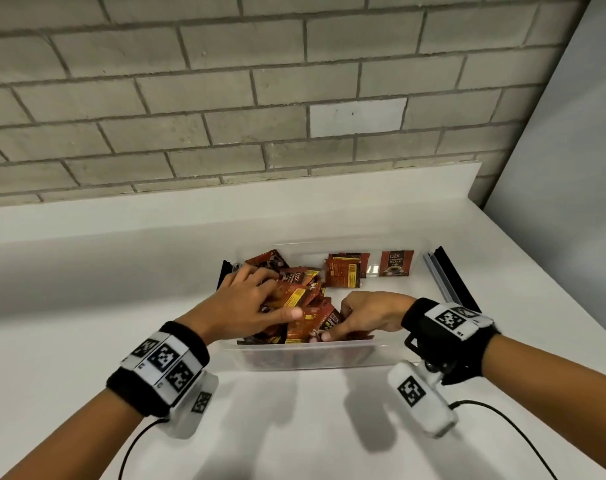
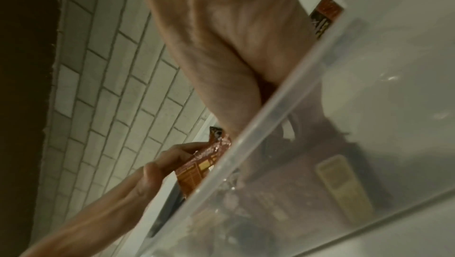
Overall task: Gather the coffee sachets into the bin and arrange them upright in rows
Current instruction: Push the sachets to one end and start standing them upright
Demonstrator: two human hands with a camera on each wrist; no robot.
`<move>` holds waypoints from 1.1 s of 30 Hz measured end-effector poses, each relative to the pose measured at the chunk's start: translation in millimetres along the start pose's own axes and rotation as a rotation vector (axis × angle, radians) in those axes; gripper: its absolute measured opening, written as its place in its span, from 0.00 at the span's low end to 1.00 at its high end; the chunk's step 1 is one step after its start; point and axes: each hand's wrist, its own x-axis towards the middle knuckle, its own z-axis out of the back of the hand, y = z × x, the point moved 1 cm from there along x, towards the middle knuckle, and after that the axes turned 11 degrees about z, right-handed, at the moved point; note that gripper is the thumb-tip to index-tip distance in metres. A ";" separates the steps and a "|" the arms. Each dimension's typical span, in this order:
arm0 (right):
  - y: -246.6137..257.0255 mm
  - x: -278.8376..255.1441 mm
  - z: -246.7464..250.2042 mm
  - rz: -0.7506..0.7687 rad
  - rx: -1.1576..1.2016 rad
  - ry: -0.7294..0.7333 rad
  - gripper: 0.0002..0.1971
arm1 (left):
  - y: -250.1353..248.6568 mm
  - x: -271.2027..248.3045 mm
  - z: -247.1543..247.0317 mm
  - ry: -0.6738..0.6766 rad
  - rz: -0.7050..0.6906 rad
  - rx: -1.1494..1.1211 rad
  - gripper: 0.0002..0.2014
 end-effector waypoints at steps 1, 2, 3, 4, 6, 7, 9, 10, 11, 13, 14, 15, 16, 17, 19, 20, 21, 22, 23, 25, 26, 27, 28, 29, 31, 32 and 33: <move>3.8 -1.5 -1.6 0.041 0.018 -0.011 0.11 | -0.1 -2.6 0.2 0.020 0.004 -0.038 0.47; 7.0 0.1 -4.1 0.079 0.028 -0.013 0.11 | -0.9 -5.5 0.1 0.037 0.012 -0.082 0.44; 10.8 1.6 -8.4 0.123 0.021 -0.031 0.11 | 0.0 -7.1 -2.1 0.039 0.018 -0.128 0.41; 12.7 5.2 -14.2 0.164 -0.013 -0.061 0.11 | 1.0 -7.1 -5.7 0.029 0.016 -0.164 0.38; 18.0 9.4 -26.6 0.231 -0.106 -0.096 0.12 | 2.2 -9.0 -12.4 0.000 -0.009 -0.196 0.32; 19.0 11.4 -30.1 0.250 -0.110 -0.088 0.18 | 4.0 -9.6 -14.6 -0.008 -0.022 -0.214 0.31; 15.6 11.8 -27.1 0.236 0.055 -0.001 0.19 | 8.4 -9.7 -16.9 0.006 -0.044 -0.216 0.34; 12.6 9.1 -20.5 0.218 0.167 0.064 0.16 | 9.9 -10.5 -17.9 0.009 -0.059 -0.174 0.34; 9.5 5.3 -10.8 0.187 0.276 0.113 0.13 | 12.6 -9.9 -20.6 0.000 -0.076 -0.125 0.34; 0.2 1.5 12.6 0.131 0.370 0.069 0.10 | 16.3 -9.4 -25.4 -0.013 -0.092 -0.104 0.34; -5.1 2.0 24.3 0.115 0.366 -0.004 0.08 | 16.4 -10.3 -26.4 -0.015 -0.095 -0.119 0.34; -11.0 4.1 33.7 0.100 0.350 -0.093 0.06 | 16.3 -11.4 -26.6 -0.009 -0.099 -0.138 0.34; -17.3 7.5 40.2 0.081 0.342 -0.167 0.07 | 15.6 -12.7 -25.4 -0.002 -0.103 -0.162 0.34; -22.0 11.4 44.1 0.059 0.347 -0.231 0.11 | 14.5 -13.9 -23.9 0.001 -0.103 -0.190 0.34; -31.0 20.7 45.8 0.021 0.392 -0.287 0.21 | 11.0 -17.4 -20.4 0.009 -0.072 -0.266 0.28; -33.0 26.2 43.6 0.023 0.410 -0.290 0.23 | 9.8 -19.1 -18.6 0.008 -0.052 -0.317 0.24; -31.6 29.1 39.3 0.029 0.426 -0.290 0.26 | 8.7 -20.8 -18.5 0.008 -0.042 -0.377 0.23; -29.0 32.2 35.0 0.030 0.428 -0.269 0.27 | 7.6 -22.3 -18.1 0.012 -0.040 -0.433 0.25; -24.2 34.8 30.0 0.034 0.426 -0.231 0.29 | 7.3 -23.0 -17.6 0.016 -0.041 -0.463 0.27; -15.6 43.0 18.4 0.049 0.402 -0.141 0.28 | 6.5 -21.8 -18.6 0.014 -0.049 -0.396 0.25; -12.0 47.6 12.3 0.060 0.389 -0.106 0.27 | 6.1 -20.8 -20.2 0.004 -0.053 -0.310 0.22; -8.3 50.6 6.6 0.067 0.388 -0.086 0.27 | 5.8 -20.1 -22.5 -0.001 -0.058 -0.218 0.21; -7.6 52.8 2.4 0.067 0.393 -0.084 0.29 | 5.7 -19.4 -26.7 -0.002 -0.067 -0.138 0.23; -5.7 51.4 0.8 0.064 0.406 -0.094 0.30 | 6.0 -19.4 -30.3 -0.011 -0.084 -0.084 0.27; -7.3 50.9 3.2 0.047 0.430 -0.156 0.25 | 6.2 -20.3 -33.1 -0.021 -0.103 -0.056 0.28; -8.6 52.1 5.1 0.040 0.441 -0.198 0.22 | 5.9 -20.5 -32.3 -0.021 -0.103 -0.069 0.27; -10.6 55.6 7.2 0.038 0.455 -0.242 0.19 | 5.9 -20.7 -31.3 -0.020 -0.088 -0.094 0.26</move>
